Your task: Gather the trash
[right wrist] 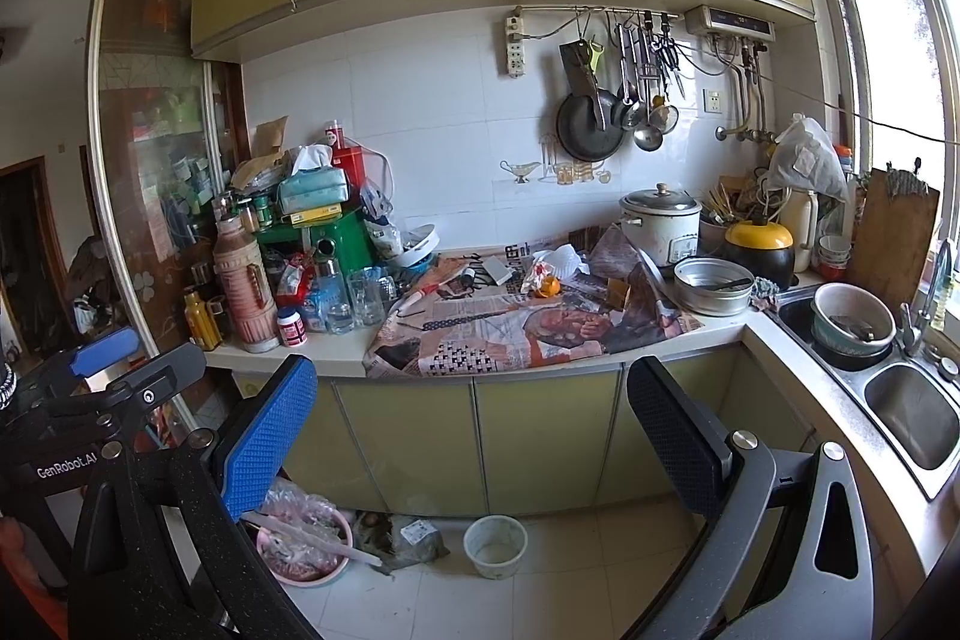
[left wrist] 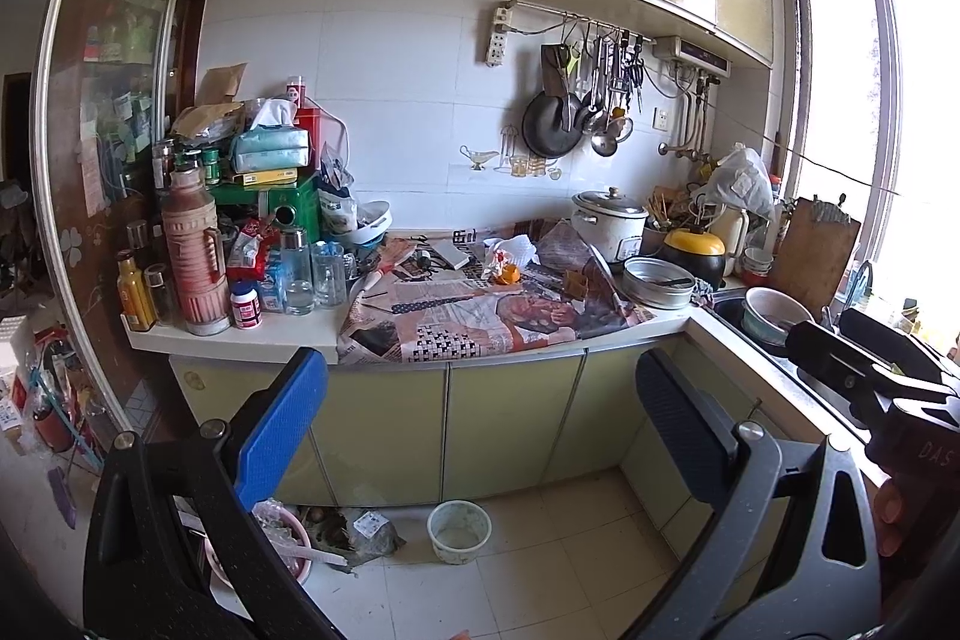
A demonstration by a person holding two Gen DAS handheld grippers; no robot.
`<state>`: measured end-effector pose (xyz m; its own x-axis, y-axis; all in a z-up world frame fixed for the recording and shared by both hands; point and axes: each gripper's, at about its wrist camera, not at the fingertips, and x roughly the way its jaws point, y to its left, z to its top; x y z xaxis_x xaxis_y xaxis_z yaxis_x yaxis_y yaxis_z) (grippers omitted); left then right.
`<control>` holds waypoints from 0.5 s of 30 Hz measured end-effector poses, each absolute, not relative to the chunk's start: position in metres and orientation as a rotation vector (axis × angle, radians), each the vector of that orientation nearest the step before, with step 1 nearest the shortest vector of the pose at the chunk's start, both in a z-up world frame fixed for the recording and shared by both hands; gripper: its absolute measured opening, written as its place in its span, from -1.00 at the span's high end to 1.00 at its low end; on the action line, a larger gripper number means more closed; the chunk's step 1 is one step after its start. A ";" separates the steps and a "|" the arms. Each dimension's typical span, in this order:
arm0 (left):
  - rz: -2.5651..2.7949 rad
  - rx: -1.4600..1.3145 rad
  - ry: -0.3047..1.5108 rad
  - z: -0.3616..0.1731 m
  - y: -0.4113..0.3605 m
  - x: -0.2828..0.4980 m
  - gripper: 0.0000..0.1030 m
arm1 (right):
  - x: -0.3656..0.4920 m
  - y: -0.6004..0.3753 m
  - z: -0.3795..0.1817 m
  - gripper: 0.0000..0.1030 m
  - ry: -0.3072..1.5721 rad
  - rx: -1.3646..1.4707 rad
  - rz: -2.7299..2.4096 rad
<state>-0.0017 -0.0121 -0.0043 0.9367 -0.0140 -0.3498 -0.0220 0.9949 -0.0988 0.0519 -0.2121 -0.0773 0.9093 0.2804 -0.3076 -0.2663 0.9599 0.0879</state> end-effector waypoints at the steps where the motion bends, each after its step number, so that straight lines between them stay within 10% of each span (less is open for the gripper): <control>1: 0.005 -0.102 0.359 -0.004 -0.012 -0.001 -1.00 | 0.053 -0.213 -0.078 -1.00 0.325 0.045 0.282; 15: 0.016 -0.112 0.383 -0.006 -0.008 0.022 -1.00 | 0.076 -0.226 -0.088 -1.00 0.347 0.068 0.283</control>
